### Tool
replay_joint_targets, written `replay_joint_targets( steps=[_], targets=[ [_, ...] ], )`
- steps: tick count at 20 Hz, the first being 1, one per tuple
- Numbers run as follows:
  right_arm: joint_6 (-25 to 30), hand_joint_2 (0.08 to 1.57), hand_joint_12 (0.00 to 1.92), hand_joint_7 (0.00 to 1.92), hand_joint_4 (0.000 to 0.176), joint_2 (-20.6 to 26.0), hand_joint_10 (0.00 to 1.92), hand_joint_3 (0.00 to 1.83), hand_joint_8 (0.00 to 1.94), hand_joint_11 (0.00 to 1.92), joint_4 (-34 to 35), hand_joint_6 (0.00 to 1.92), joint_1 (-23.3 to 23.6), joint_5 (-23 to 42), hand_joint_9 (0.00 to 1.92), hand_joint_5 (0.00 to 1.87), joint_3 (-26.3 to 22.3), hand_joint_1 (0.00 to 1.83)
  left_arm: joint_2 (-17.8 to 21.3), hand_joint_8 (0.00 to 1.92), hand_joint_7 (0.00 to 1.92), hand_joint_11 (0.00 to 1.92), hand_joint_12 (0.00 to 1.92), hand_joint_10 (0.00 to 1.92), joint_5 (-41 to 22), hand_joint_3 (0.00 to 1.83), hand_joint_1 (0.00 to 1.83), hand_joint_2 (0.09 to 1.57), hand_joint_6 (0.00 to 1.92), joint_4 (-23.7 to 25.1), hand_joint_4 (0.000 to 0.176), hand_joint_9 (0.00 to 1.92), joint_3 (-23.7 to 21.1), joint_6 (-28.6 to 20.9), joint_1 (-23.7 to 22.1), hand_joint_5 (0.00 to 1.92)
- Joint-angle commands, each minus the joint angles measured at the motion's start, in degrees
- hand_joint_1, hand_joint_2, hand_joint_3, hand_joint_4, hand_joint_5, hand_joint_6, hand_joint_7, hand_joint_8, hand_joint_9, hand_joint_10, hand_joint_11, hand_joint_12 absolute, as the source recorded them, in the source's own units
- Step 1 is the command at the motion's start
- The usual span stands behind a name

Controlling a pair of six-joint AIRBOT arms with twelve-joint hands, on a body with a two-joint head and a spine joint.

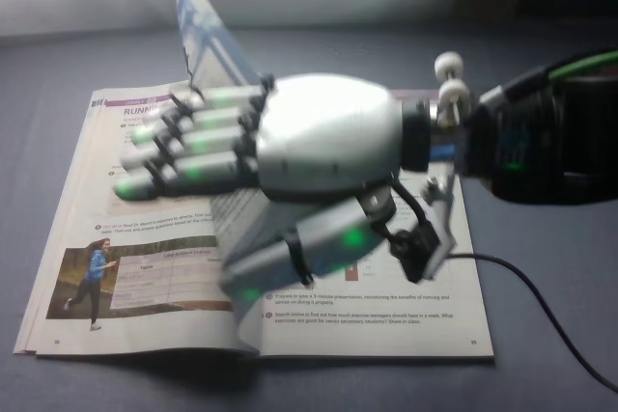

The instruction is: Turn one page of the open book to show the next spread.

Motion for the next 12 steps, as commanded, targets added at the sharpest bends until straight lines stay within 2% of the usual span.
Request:
replay_joint_targets(
  steps=[1,2,6,7,8,9,10,11,12],
  targets=[
    [-0.3,1.21,0.03,0.10,0.000,-0.2,0.01,0.00,0.01,0.02,3.1,0.01,0.6,6.4,0.06,0.12,-0.4,0.00,-0.1,0.00,0.00,0.00,0.00,0.00,-7.7,0.01,0.00,1.39,0.00,-1.1,0.045,0.00,0.2,-0.3,-0.2,0.01],
    [-1.0,1.28,0.29,0.14,0.000,-0.6,0.01,0.00,0.00,0.00,3.8,0.03,1.1,7.3,0.12,0.19,-0.4,0.00,-0.2,0.00,0.00,0.00,0.00,0.00,-7.7,0.02,0.00,1.40,0.01,-1.3,0.048,0.00,0.3,-0.4,-0.2,0.04],
    [-4.9,1.28,0.38,0.14,0.000,-3.5,0.00,0.00,0.00,0.00,7.4,0.01,3.2,11.6,0.10,0.18,-0.1,0.00,-0.9,0.00,0.00,0.00,0.00,0.00,-7.7,0.01,0.00,1.39,0.04,-0.9,0.040,0.00,1.0,-0.8,-0.2,0.10],
    [-5.2,1.28,0.23,0.03,0.000,-4.1,0.00,0.00,0.00,0.00,8.3,0.00,3.8,13.4,0.02,0.09,0.0,0.00,-1.1,0.00,0.07,0.00,0.00,0.00,-7.7,0.01,0.00,1.44,0.03,-0.6,0.090,0.02,1.2,-1.0,-0.2,0.23],
    [-5.2,1.27,0.12,0.00,0.000,-4.2,0.00,0.00,0.00,0.00,9.2,0.01,4.1,15.0,0.00,0.05,-0.1,0.00,-1.1,0.00,0.07,0.02,0.01,0.00,-7.7,0.00,0.00,1.41,0.01,-0.5,0.103,0.02,1.3,-1.1,-0.2,0.22],
    [-5.2,1.26,0.09,0.00,0.000,-3.9,0.00,0.00,0.00,0.00,9.7,0.01,4.3,16.4,0.00,0.04,-0.4,0.00,-1.1,0.00,0.07,0.00,0.00,0.00,-7.7,0.00,0.00,1.43,0.01,-0.3,0.116,0.00,1.3,-1.2,-0.2,0.22],
    [-5.2,1.27,0.17,0.00,0.000,-2.9,0.01,0.00,0.00,0.00,9.8,0.01,4.6,17.8,0.03,0.06,-1.2,0.00,-1.1,0.00,0.07,0.00,0.00,0.00,-7.7,0.01,0.00,1.46,0.01,-0.2,0.092,0.00,1.2,-1.2,-0.2,0.24],
    [-5.6,1.26,0.05,0.00,0.000,-1.7,0.00,0.00,0.00,0.00,9.4,0.00,4.6,18.2,0.00,0.05,-2.2,0.00,-1.1,0.00,0.05,0.00,0.00,0.00,-7.7,0.00,0.24,1.44,0.00,-0.1,0.128,0.00,1.1,-1.2,-0.2,0.20],
    [-6.5,1.27,0.16,0.00,0.000,0.1,0.01,0.00,0.00,0.00,8.7,0.01,4.6,18.3,0.03,0.07,-4.0,0.00,-1.0,0.01,0.08,0.00,0.00,0.00,-7.7,0.00,0.40,1.38,0.02,-0.1,0.147,0.00,0.9,-1.2,-0.2,0.24]
  ],
)
